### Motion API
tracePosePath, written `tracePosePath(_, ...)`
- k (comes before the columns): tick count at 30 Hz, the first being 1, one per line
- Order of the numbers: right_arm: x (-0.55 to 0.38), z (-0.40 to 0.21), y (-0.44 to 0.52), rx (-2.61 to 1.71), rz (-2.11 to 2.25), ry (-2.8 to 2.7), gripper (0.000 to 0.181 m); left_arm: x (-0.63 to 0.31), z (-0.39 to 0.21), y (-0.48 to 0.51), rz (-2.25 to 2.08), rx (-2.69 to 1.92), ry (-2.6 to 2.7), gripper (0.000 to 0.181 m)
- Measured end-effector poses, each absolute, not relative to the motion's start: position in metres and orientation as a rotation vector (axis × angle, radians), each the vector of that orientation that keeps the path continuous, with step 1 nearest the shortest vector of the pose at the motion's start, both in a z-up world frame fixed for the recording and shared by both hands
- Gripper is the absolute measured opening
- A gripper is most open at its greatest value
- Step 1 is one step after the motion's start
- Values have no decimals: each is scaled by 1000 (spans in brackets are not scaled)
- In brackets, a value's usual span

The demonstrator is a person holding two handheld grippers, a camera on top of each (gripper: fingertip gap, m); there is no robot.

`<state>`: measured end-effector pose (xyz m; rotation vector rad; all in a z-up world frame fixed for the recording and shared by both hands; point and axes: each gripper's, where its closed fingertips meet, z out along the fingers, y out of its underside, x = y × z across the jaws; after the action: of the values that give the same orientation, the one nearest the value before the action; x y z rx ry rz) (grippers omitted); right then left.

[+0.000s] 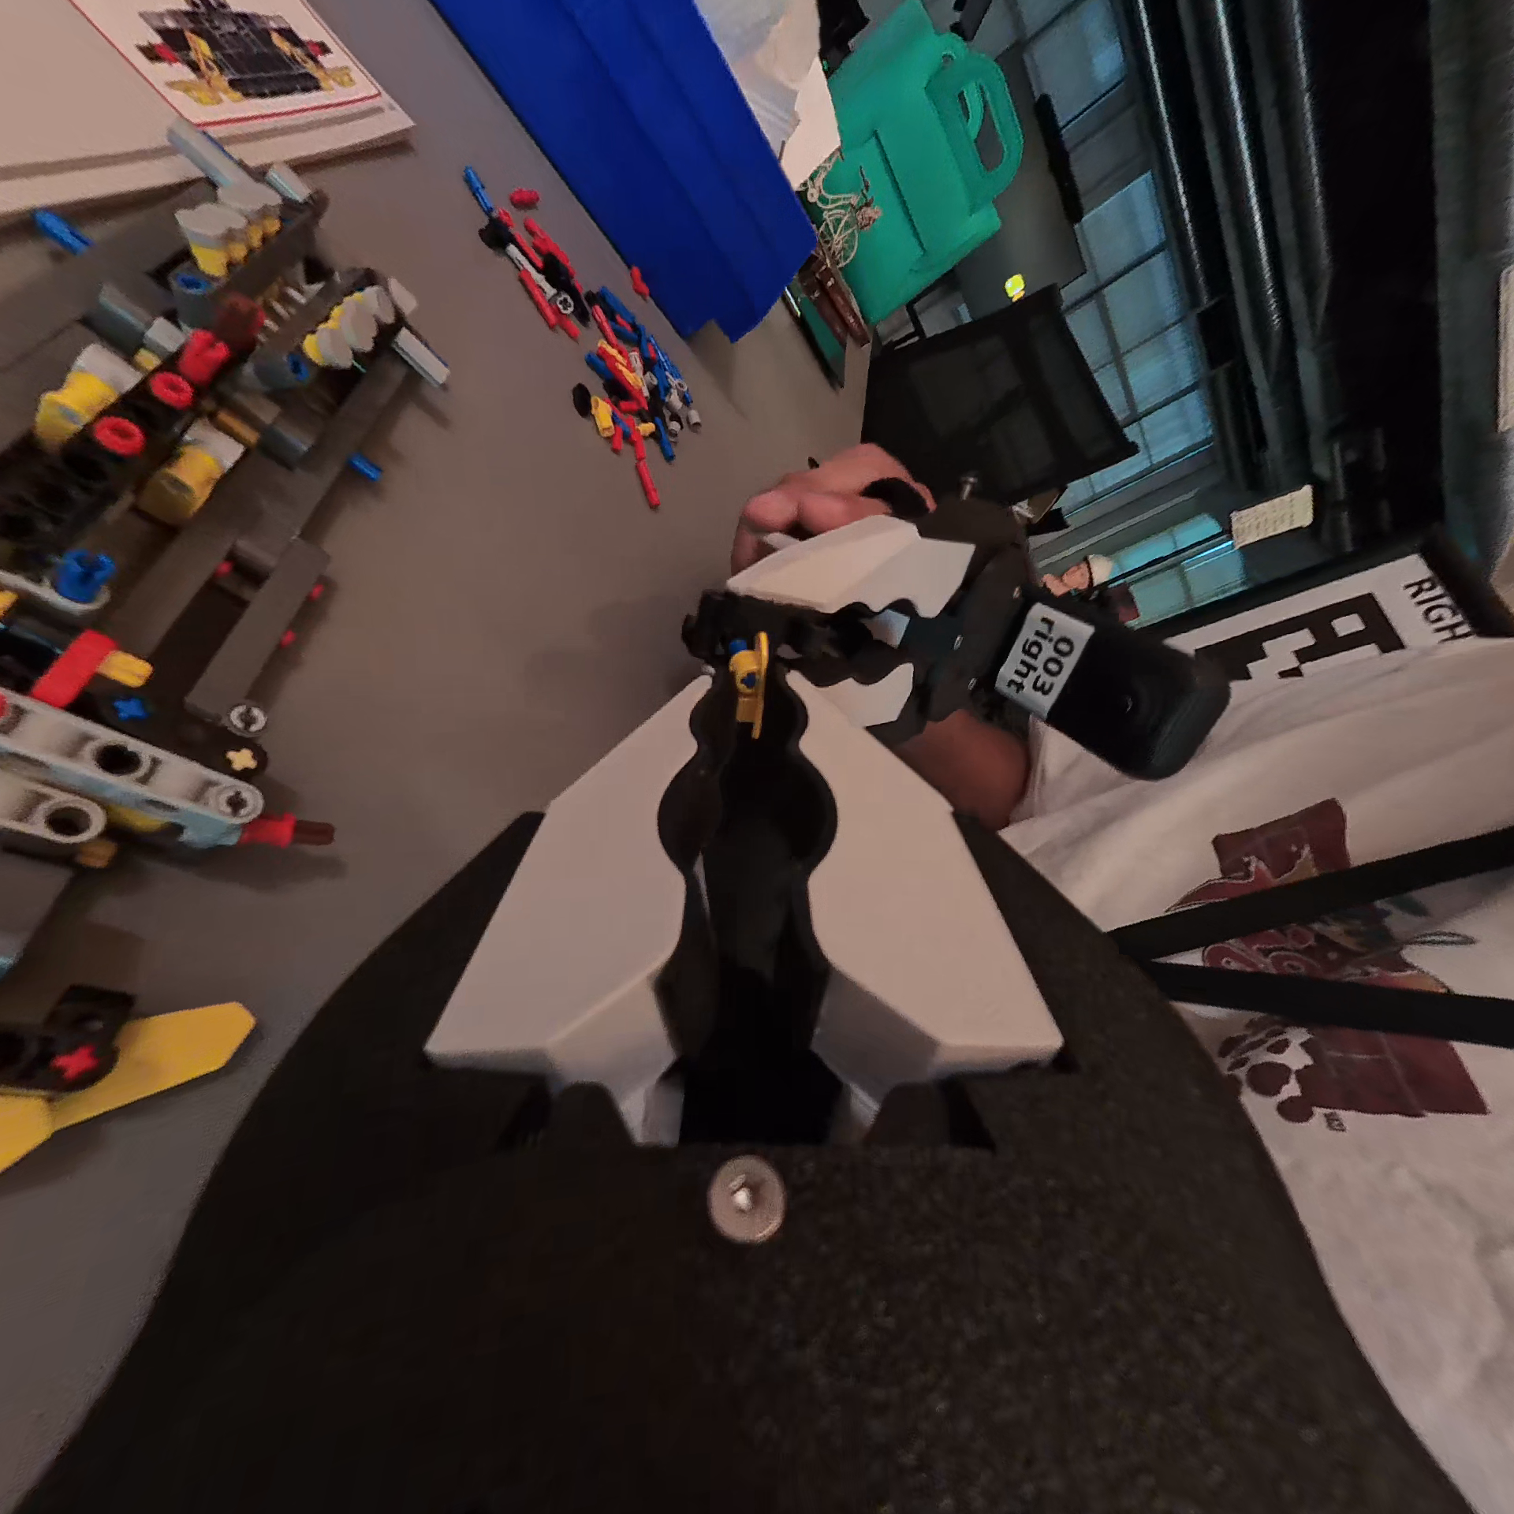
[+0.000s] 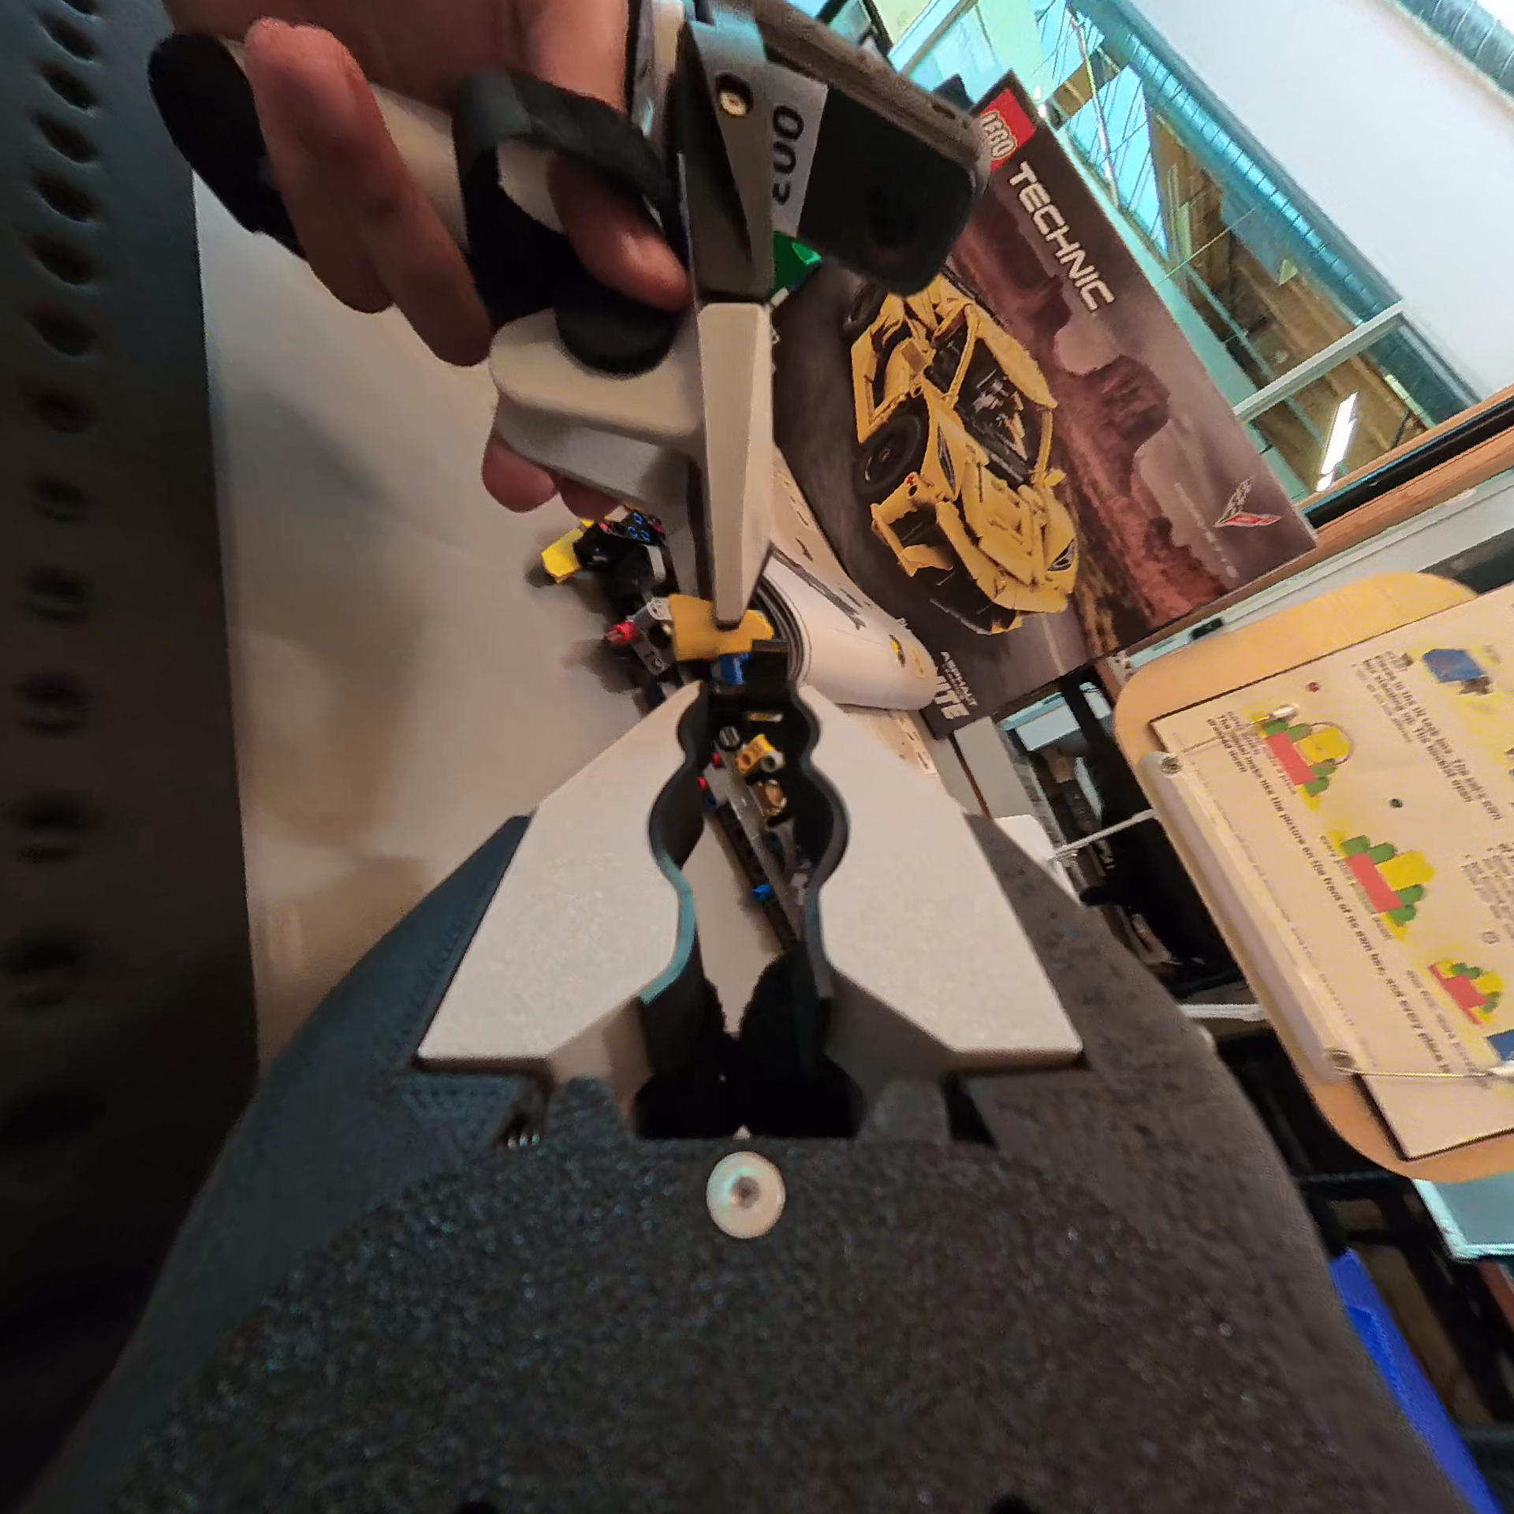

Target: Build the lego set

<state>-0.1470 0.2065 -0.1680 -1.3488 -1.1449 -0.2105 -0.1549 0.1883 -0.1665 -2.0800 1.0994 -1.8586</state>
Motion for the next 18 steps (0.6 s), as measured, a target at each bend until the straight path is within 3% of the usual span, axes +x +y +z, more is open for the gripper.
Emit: tracePosePath(18,-152,-150,202,-1058,-677,-1259,15,-160,-152,183,-2222,-2280,778,5)
